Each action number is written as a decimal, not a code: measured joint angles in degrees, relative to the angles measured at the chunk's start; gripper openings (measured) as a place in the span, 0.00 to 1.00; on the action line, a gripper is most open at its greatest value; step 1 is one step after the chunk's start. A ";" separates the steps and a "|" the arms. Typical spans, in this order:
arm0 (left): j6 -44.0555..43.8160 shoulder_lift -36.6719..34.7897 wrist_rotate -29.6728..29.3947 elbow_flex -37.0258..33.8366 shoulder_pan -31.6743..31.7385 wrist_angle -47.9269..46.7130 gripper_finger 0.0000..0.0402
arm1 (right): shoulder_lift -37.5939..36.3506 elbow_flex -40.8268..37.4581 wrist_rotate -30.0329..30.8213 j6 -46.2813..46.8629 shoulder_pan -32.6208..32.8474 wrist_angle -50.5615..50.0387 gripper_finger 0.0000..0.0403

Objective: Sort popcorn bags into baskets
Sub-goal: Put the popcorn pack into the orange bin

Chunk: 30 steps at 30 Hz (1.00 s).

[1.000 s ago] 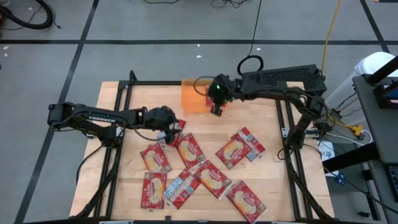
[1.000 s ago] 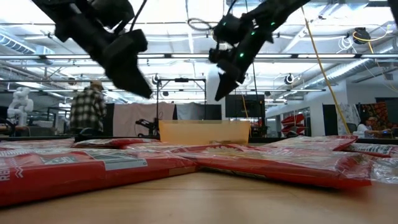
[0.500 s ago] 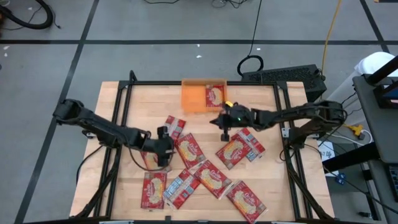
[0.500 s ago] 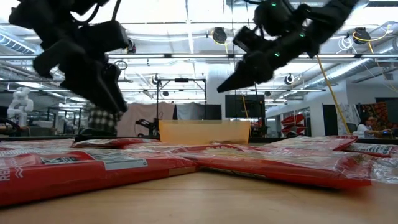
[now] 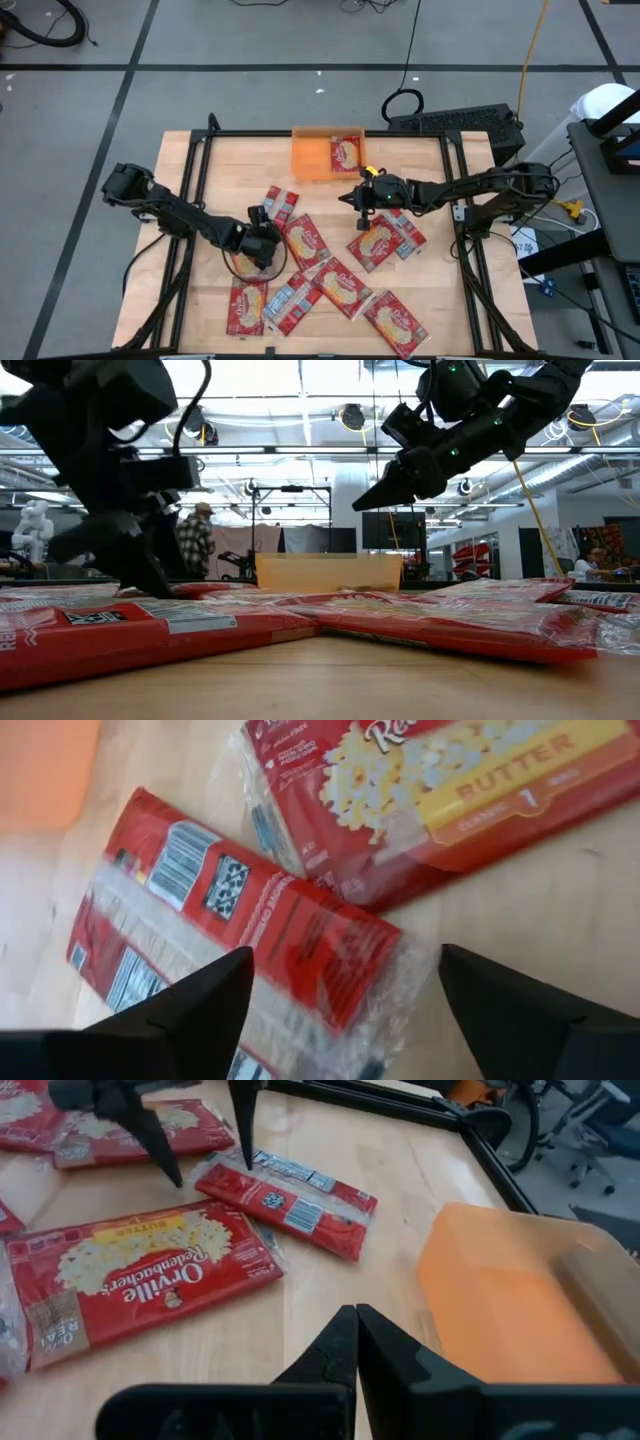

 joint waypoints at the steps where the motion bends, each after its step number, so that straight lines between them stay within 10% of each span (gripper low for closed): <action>1: -0.34 0.73 0.23 0.02 0.31 0.17 0.80 | 0.00 0.00 -0.02 0.43 -0.01 -0.13 0.00; 7: -0.44 3.54 1.71 0.20 0.86 0.52 0.66 | 0.00 0.00 -0.18 1.19 0.00 -0.36 0.00; 18: 0.15 -0.25 0.66 0.22 0.68 -3.22 0.04 | 0.02 0.00 -0.19 1.64 0.02 -0.42 0.00; 30: -1.37 -21.09 -2.71 1.97 4.91 -6.44 0.02 | 0.04 0.04 1.54 2.88 0.51 -0.29 0.03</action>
